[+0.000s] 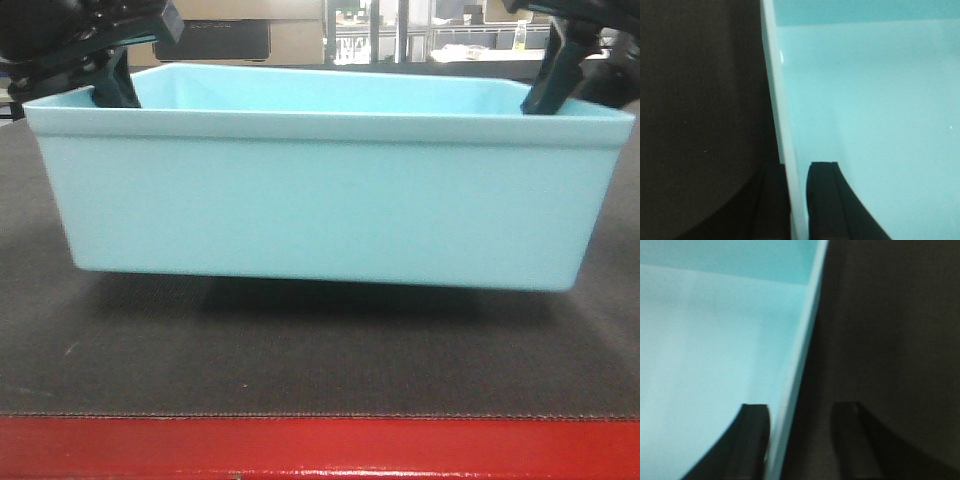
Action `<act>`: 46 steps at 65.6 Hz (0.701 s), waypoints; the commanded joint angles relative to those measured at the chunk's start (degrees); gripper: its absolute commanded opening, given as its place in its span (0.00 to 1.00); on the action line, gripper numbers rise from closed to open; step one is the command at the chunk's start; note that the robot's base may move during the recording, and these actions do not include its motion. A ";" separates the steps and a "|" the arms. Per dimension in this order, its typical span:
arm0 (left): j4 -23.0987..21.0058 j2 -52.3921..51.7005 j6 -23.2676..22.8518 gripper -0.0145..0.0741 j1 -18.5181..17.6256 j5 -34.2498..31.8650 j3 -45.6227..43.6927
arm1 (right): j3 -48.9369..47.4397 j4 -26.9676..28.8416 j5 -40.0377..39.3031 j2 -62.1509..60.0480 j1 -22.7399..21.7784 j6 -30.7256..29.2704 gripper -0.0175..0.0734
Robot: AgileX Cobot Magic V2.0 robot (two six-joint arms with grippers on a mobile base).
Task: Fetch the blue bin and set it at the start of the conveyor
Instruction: 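Open both grippers and lift them off the bin rim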
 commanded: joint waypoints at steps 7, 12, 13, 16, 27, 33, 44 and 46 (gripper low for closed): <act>-0.63 -1.09 0.58 0.75 0.33 0.29 -0.28 | -0.18 -1.85 -1.37 -0.64 -0.62 -0.78 0.82; -1.41 -1.37 0.58 0.85 0.33 2.18 -1.58 | -0.43 -2.21 -1.25 -1.35 -0.62 -0.78 0.81; -1.51 -1.46 0.58 0.84 0.33 2.59 -1.91 | -0.44 -2.21 -1.25 -1.57 -0.62 -0.78 0.81; -1.51 -1.94 0.58 0.80 0.33 3.85 -3.03 | -0.79 -2.21 -1.25 -2.40 -0.62 -0.78 0.79; 0.35 -6.36 0.58 0.68 0.33 5.20 -5.72 | -1.10 -3.36 -1.74 -6.70 -0.73 -0.78 0.62; 3.76 -10.48 0.58 0.54 0.92 5.60 -5.70 | -1.10 -5.63 -1.97 -10.27 -0.97 -0.78 0.45; 6.66 -16.42 0.58 0.24 5.38 5.91 -2.36 | -0.42 -10.47 -1.41 -15.06 -1.12 -0.78 0.13; 6.92 -17.37 0.63 0.18 6.87 5.60 -1.22 | 0.10 -10.46 -1.76 -15.72 -1.77 -0.55 0.07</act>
